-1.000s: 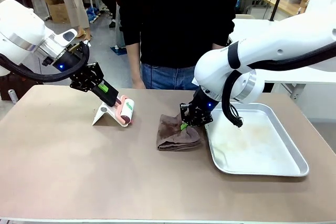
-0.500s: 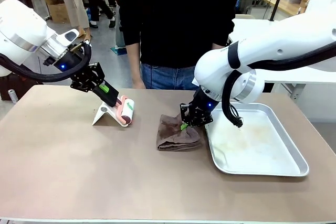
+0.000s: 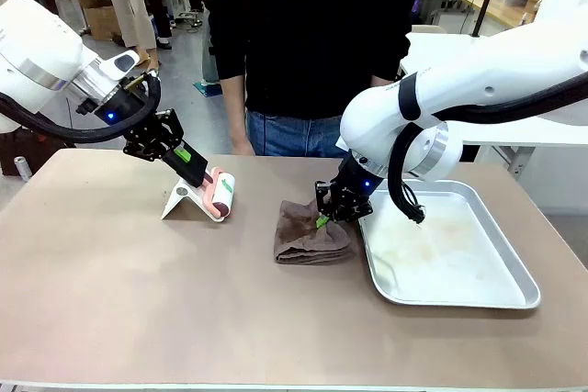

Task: Clean the surface of the table.
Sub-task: Return the Lint Roller and towel to their original positions.

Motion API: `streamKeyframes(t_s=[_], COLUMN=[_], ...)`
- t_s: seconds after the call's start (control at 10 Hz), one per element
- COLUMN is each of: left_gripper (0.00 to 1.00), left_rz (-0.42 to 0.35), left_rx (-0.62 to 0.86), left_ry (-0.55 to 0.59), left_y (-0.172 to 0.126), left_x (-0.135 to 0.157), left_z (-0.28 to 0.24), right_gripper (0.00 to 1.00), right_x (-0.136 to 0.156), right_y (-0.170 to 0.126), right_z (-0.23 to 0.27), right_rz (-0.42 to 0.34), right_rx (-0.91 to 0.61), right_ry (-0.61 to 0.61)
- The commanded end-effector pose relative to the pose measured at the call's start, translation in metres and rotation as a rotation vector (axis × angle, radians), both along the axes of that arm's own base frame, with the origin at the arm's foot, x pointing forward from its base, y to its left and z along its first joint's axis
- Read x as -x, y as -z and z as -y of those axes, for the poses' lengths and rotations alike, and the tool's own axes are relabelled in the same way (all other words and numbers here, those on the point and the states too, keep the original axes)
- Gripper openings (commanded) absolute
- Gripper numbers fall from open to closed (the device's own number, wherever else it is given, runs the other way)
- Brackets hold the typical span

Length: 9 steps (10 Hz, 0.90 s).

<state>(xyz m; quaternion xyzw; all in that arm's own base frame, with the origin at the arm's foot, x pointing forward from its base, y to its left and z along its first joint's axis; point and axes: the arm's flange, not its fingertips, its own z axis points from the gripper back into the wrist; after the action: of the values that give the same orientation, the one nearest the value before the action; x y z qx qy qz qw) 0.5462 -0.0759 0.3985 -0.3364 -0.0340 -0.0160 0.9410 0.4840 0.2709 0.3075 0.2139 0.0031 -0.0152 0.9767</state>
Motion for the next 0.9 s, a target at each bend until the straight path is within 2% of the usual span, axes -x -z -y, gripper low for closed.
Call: streamKeyframes(t_s=[0.0, 0.6, 0.8], left_gripper=[0.22, 0.22, 0.25], left_rz=[-0.018, -0.024, -0.023], left_rx=[-0.037, -0.041, -0.042], left_ry=[-0.016, -0.032, -0.032], left_y=[0.0056, 0.0035, 0.0029], left_x=[0.0052, 0.0055, 0.0055], left_z=[0.0013, -0.0013, -0.0022], right_gripper=[0.11, 0.11, 0.13], right_x=[-0.0019, -0.0018, -0.0015], right_y=[0.0019, 0.0047, 0.0049], right_z=[0.0009, -0.0032, -0.0031], right_rz=[0.009, 0.005, 0.007], right_rx=[-0.039, -0.039, -0.033], right_ry=[-0.015, -0.017, -0.009])
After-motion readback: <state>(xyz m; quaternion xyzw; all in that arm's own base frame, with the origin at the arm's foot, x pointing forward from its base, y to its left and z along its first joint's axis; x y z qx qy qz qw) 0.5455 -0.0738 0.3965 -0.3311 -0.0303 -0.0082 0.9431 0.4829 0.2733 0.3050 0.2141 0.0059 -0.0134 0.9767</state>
